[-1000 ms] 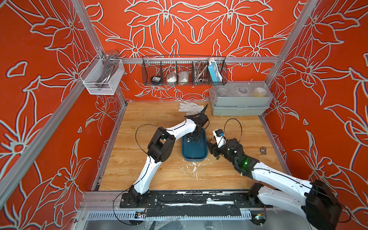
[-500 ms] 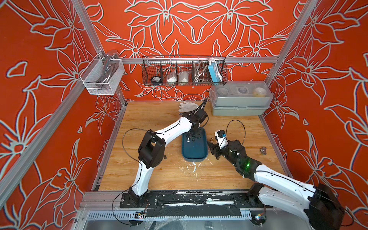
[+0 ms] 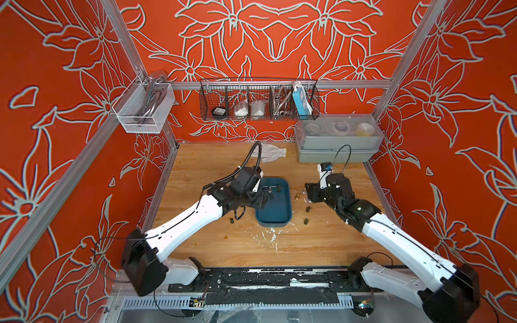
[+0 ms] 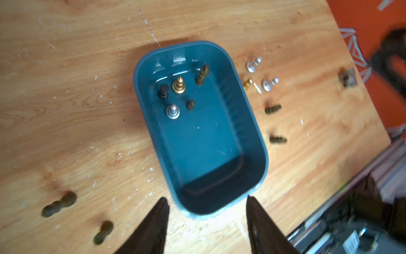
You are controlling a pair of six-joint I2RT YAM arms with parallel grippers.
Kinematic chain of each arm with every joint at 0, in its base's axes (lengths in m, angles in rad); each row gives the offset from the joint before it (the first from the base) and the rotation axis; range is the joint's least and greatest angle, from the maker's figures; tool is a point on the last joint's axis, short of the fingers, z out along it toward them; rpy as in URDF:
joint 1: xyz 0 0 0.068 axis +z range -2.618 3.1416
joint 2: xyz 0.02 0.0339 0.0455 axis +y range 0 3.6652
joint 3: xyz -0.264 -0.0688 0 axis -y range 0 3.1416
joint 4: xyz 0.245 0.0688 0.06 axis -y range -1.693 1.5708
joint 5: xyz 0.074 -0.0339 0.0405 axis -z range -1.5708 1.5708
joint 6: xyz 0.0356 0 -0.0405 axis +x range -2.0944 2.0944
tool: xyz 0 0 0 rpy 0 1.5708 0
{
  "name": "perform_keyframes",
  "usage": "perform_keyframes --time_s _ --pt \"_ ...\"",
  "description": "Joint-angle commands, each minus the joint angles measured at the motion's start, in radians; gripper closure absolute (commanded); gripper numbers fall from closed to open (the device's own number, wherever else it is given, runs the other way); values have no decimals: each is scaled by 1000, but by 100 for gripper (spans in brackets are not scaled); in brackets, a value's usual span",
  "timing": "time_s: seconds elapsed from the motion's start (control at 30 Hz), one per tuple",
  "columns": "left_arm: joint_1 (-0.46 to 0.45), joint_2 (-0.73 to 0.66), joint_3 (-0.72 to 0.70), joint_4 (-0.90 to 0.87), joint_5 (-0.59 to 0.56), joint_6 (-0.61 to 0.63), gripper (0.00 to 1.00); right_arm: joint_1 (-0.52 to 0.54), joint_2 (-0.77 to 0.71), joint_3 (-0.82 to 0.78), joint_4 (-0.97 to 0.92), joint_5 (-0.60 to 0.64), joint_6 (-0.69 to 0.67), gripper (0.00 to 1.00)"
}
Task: Put the chess pieces into the storage box
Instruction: Place the chess piece in the storage box, then pick up the chess piece at the center of the board.
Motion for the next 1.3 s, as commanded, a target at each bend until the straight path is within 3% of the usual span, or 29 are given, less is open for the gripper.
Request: perform_keyframes --time_s 0.0,0.17,0.53,1.27 --pt "-5 -115 -147 179 91 4 38 -33 87 57 -308 -32 61 37" --pt "-13 -213 -285 241 181 -16 37 -41 247 141 -395 -62 55 40" --pt "-23 -271 -353 253 176 -4 36 -41 497 228 -375 -74 41 50" --pt "-24 -223 -350 250 186 9 36 -40 618 216 -300 -61 175 60"
